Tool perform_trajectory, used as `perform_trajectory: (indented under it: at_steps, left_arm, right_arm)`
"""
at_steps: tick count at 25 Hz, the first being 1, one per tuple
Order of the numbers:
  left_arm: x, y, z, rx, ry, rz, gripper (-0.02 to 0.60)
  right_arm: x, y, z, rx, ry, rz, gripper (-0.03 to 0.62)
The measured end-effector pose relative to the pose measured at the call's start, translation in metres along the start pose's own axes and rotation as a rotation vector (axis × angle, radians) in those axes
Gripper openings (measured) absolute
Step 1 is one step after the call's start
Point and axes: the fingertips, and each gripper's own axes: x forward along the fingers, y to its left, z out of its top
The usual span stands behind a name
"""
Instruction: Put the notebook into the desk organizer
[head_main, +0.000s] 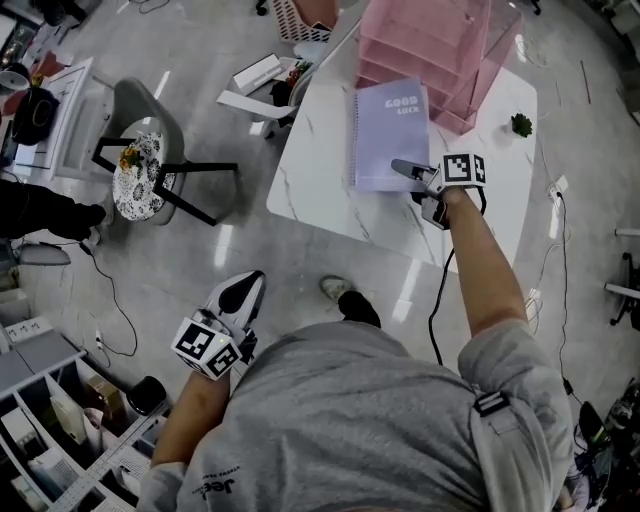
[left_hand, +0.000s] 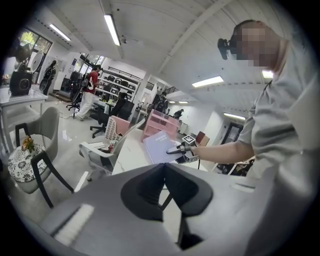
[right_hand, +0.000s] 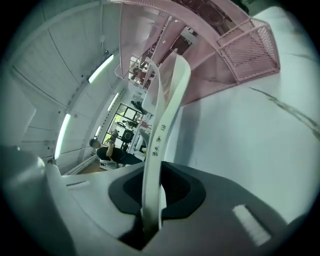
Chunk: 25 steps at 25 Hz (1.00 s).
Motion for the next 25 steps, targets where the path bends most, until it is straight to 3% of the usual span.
perform_trajectory:
  at_steps: [5, 11, 15, 21, 23, 25]
  left_arm:
    - [0.006, -0.005, -0.002, -0.011, 0.018, -0.004, 0.058]
    - [0.013, -0.007, 0.000, -0.011, 0.025, -0.007, 0.058]
    - [0.017, -0.007, 0.002, -0.009, 0.030, -0.007, 0.058]
    - [0.020, -0.006, 0.002, -0.012, 0.034, -0.011, 0.058]
    - [0.020, -0.005, 0.004, -0.012, 0.033, -0.009, 0.058]
    - [0.021, -0.004, 0.005, -0.013, 0.033, -0.005, 0.058]
  right_arm:
    - [-0.001, 0.001, -0.002, 0.099, -0.028, 0.099, 0.031]
    - [-0.003, -0.012, -0.009, 0.162, -0.056, 0.123, 0.031]
    - [-0.002, -0.004, -0.003, 0.128, -0.057, 0.165, 0.031]
    - [-0.017, 0.029, 0.012, 0.070, -0.064, 0.306, 0.032]
    - [-0.033, 0.044, 0.024, 0.051, -0.100, 0.390, 0.032]
    - [-0.048, 0.046, 0.040, 0.021, -0.155, 0.415, 0.032]
